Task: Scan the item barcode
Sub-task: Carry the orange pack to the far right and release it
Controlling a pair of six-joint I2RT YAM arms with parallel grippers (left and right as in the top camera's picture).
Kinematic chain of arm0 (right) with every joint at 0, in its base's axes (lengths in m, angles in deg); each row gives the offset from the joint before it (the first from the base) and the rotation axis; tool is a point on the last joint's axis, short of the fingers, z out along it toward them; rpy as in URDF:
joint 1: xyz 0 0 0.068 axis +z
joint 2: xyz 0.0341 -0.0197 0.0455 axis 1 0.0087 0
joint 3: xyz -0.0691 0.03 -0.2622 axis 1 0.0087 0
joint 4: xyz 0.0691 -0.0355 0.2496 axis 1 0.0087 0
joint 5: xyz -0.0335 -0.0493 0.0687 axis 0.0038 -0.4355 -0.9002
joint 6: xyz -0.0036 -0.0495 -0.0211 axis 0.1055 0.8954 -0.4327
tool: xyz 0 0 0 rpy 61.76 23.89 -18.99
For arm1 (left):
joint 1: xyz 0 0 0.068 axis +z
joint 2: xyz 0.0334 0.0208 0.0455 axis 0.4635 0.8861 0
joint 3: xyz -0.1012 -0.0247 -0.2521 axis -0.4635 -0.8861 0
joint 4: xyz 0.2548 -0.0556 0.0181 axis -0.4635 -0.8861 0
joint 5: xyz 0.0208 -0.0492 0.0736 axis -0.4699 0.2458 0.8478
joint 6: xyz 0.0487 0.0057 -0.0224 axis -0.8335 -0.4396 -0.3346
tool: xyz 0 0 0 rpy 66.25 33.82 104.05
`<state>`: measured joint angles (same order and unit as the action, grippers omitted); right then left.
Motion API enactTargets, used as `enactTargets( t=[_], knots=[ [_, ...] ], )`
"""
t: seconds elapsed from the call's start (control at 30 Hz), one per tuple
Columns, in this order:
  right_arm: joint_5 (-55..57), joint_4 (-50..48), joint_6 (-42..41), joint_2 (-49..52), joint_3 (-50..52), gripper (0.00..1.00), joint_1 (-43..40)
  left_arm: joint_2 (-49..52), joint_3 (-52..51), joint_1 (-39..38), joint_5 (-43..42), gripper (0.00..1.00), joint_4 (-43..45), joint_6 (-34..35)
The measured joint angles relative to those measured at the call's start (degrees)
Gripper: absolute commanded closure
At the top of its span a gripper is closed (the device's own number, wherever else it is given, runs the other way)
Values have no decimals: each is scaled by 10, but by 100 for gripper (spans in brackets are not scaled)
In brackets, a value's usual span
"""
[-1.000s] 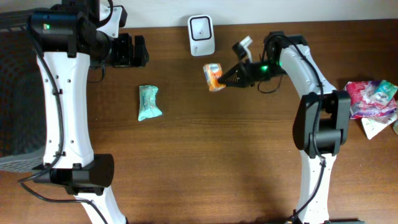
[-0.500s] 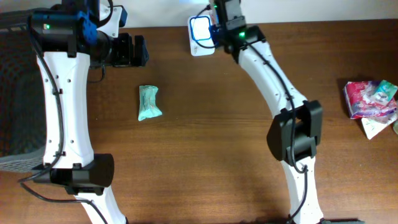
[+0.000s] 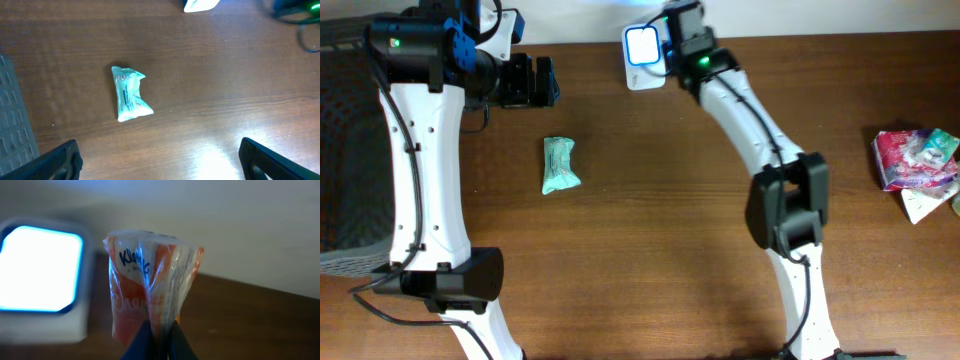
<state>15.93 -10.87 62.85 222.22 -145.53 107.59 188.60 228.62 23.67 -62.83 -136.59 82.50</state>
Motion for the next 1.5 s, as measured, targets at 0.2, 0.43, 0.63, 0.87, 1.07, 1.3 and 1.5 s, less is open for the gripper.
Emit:
enactTargets(
  t=[0.2,0.43,0.63,0.87,1.07,1.3,1.5],
  knots=[
    [36,293,-99,-120,-5,96,-180,0,0,0,0,1,1,0],
    [43,484,-135,-124,-5,96,-385,0,0,0,0,1,0,0],
    [-29,486,-148,-123,-5,95,-517,0,0,0,0,1,0,0],
    [-55,427,-150,-122,30,86,-545,0,0,0,0,1,0,0],
    [-58,340,-149,-121,135,82,-545,0,0,0,0,1,0,0],
    [-141,347,-141,-121,149,69,-542,0,0,0,0,1,0,0],
    [-327,413,-106,-125,99,18,-495,0,0,0,0,1,0,0]
  ],
)
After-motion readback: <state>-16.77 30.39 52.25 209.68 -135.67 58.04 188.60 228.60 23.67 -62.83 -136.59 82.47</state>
